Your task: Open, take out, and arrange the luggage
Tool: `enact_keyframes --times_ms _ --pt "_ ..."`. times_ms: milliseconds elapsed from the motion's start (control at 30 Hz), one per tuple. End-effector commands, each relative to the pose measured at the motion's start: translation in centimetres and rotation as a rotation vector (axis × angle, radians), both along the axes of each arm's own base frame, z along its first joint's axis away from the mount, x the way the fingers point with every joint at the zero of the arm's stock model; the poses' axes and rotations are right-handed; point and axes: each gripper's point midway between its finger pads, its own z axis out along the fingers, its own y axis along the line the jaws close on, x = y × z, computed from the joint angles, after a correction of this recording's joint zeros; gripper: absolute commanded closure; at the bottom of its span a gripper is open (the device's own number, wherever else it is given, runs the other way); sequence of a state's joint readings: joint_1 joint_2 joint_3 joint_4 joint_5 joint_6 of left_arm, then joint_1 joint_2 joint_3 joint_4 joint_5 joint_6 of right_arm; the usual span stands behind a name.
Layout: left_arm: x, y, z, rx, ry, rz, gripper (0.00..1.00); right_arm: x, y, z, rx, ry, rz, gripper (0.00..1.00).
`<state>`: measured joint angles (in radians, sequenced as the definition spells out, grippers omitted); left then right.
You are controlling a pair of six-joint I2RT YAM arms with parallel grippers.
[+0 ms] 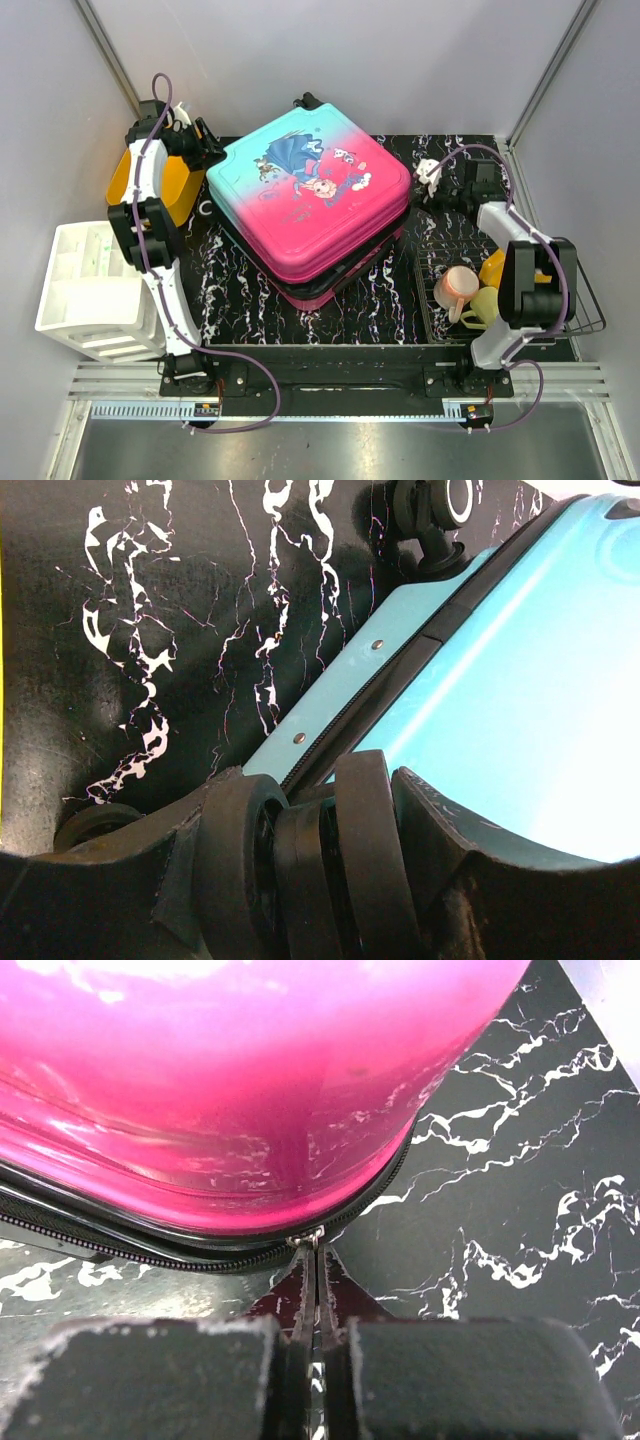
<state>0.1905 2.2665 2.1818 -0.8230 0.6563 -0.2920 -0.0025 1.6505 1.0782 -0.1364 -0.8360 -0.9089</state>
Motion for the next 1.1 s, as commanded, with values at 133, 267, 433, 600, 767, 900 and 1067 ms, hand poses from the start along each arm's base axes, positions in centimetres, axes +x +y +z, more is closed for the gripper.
enact_keyframes --times_ms 133,267,433,600,767,900,1067 --pt "-1.8 -10.1 -4.0 0.048 -0.137 -0.505 1.00 5.0 4.7 5.5 0.097 -0.279 0.277 1.00" --pt "-1.6 -9.3 -3.9 0.050 -0.143 -0.496 1.00 6.3 1.9 6.0 0.091 -0.294 0.223 1.00" --pt "-1.4 -7.7 -4.7 0.044 -0.109 -0.449 1.00 7.5 -1.5 6.9 0.075 -0.330 0.188 1.00" --pt "-1.4 -8.3 -5.0 0.052 -0.121 -0.477 1.00 9.1 0.5 6.1 0.131 -0.303 0.269 1.00" --pt "-1.2 -9.3 -4.8 0.055 -0.134 -0.496 1.00 10.0 3.7 4.0 0.159 -0.295 0.348 1.00" --pt "-1.2 -11.1 -4.7 0.044 -0.144 -0.528 1.00 9.0 6.7 3.1 0.186 -0.283 0.418 1.00" --pt "-1.8 -14.9 -4.8 0.039 -0.169 -0.611 1.00 8.2 10.9 3.1 0.253 -0.310 0.490 1.00"
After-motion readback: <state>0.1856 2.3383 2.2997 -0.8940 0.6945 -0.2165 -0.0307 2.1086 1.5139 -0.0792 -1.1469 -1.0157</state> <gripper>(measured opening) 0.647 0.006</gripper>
